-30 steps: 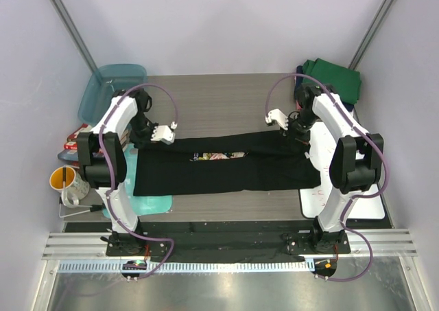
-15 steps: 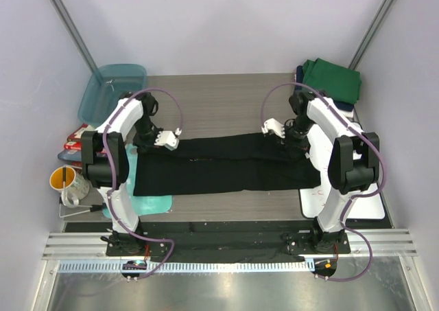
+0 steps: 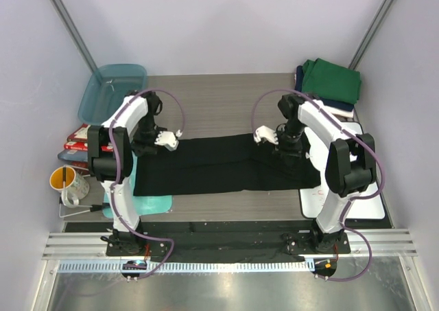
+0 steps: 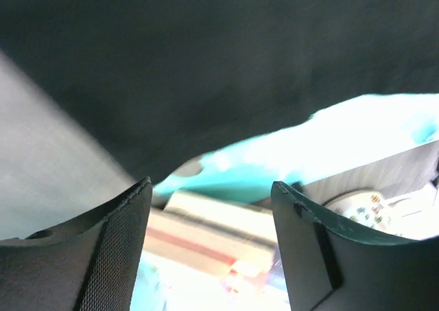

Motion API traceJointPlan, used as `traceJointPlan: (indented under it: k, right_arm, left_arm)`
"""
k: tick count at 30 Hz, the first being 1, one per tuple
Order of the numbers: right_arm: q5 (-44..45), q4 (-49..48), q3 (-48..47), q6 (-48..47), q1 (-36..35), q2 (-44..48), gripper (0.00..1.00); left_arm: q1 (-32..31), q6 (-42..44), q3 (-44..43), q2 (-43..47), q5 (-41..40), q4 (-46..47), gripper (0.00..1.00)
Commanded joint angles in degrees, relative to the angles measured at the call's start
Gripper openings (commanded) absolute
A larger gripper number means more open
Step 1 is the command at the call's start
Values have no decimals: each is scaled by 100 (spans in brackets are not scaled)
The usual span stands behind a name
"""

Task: Fold and stack the t-shirts
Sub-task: Fold the other side of the tshirt into a rectangle

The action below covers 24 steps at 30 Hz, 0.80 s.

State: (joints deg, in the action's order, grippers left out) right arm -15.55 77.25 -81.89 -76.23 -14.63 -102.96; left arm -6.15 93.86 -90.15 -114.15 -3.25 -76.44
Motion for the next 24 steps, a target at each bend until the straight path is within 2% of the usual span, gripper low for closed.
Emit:
traceJointPlan:
  k: [1,3,5,12,16,24]
  right_arm:
    - [-255,572,-1082,432,180,-312,45]
    - [-492,256,-1512,819,312,-531,45]
    - [-615,11,-1751,942,356,-865,44]
    - [-1187,-141,-2551,1277,269,-1806,41]
    - [-1196,-140,-2455,970,75,-1903,43]
    - [-1231,-211,-2639,934,-13,-2228,43]
  left_arm:
    - [-9,-315,-1108,-379,-203,-152,72]
    - [-18,-709,-1739,-590,-11,-134,73]
    - [-44,-904,-1936,-828,26,-81,73]
    - [-272,-905,-1015,-618,-54,736,75]
    - [-325,-1028,-1136,-670,26,666,75]
    - [-369,-1133,-1260,-776,17,622,75]
